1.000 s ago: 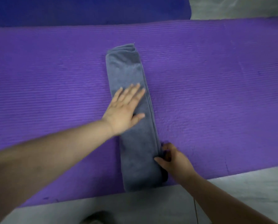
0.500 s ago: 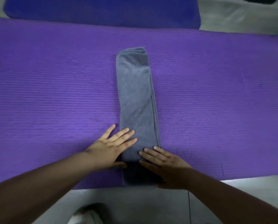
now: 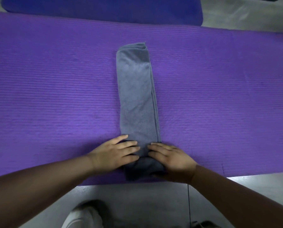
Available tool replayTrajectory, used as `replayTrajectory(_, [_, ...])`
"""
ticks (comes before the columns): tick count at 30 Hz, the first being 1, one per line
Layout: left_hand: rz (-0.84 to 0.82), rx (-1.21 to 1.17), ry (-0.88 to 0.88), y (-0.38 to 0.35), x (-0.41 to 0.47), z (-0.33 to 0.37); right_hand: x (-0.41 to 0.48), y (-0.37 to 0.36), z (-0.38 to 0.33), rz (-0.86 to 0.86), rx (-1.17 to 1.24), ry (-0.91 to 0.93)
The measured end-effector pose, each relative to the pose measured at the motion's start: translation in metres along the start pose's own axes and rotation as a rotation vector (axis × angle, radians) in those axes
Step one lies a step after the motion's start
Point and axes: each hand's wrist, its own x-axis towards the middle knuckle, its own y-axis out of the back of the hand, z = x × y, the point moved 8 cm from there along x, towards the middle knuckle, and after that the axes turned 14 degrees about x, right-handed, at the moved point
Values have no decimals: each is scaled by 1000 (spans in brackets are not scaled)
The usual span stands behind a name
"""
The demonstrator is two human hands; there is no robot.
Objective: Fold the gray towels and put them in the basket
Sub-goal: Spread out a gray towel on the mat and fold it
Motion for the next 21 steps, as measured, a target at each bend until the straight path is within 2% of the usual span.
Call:
replayTrajectory(2, [-48,-94,49,-2,-1,-3,-11,-12,8,-87,-157,-52])
replayTrajectory(4, [-76,-325,167,-2,0,-8,-16,-16,8,-33,-120,-62])
replayTrajectory(7, [4,-859,495,4,-3,-26,-15,-13,9,119,202,-189])
replayTrajectory(9, [-21,-1205,700,5,-11,-34,-10,-2,5,219,391,-306])
replayTrajectory(11, [-60,-1424,789,4,-21,-39,-2,14,1,308,539,-400])
replayTrajectory(13, [-38,-1578,860,1,-29,-46,4,12,2,285,743,-512])
replayTrajectory(17, [3,-1618,961,4,-42,-52,21,15,11,433,996,-595])
replayTrajectory(21, [62,-1438,1053,5,-40,-64,37,24,27,588,974,-702])
